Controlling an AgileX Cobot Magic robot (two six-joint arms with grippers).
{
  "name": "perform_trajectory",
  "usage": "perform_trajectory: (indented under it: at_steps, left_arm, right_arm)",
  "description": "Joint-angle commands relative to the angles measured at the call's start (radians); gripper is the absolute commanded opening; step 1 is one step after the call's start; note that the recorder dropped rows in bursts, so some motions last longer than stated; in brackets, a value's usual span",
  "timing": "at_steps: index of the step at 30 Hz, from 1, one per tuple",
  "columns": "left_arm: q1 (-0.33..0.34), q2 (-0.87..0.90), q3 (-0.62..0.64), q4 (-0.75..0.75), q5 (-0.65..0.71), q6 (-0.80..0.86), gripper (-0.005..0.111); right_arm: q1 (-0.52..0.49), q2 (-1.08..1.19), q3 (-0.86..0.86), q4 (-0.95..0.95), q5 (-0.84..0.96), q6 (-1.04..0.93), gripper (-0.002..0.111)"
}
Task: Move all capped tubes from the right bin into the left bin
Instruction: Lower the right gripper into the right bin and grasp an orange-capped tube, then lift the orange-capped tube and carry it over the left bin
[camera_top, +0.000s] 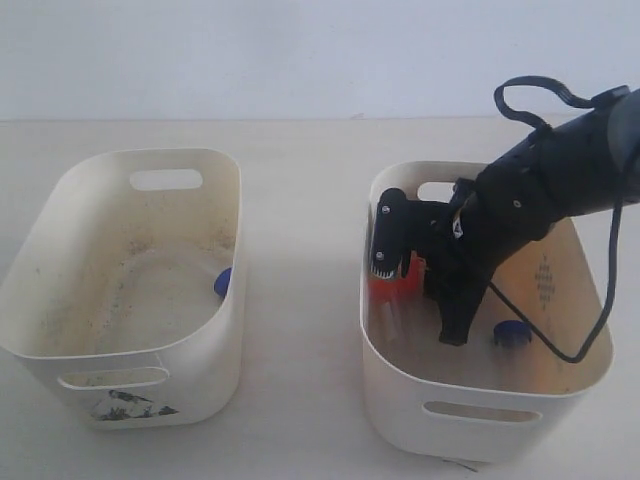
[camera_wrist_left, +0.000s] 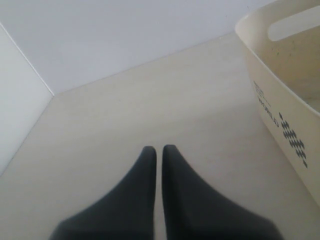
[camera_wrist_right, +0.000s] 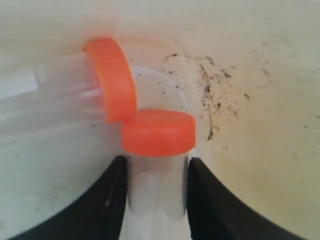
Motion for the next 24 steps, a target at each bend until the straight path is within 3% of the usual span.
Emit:
perform_trajectory:
  at_steps: [1, 16, 21, 24]
  left_arm:
    - [0.0, 0.0, -0.004, -0.001, -0.002, -0.01, 0.004]
    - [0.0, 0.0, -0.004, -0.001, -0.002, -0.01, 0.004]
    - [0.0, 0.0, -0.004, -0.001, -0.002, -0.01, 0.004]
    - [0.0, 0.0, -0.004, -0.001, -0.002, -0.01, 0.004]
  right_arm:
    - [-0.006, -0.044, 0.002, -0.003, 0.064, 0.006, 0.0]
    - [-0.006, -0.389, 0.002, 0.089, 0.241, 0.034, 0.0]
    - [-0.006, -0.491, 0.002, 0.357, 0.183, 0.036, 0.0]
    - [-0.002, -0.537, 0.002, 0.665, 0.16, -0.031, 0.0]
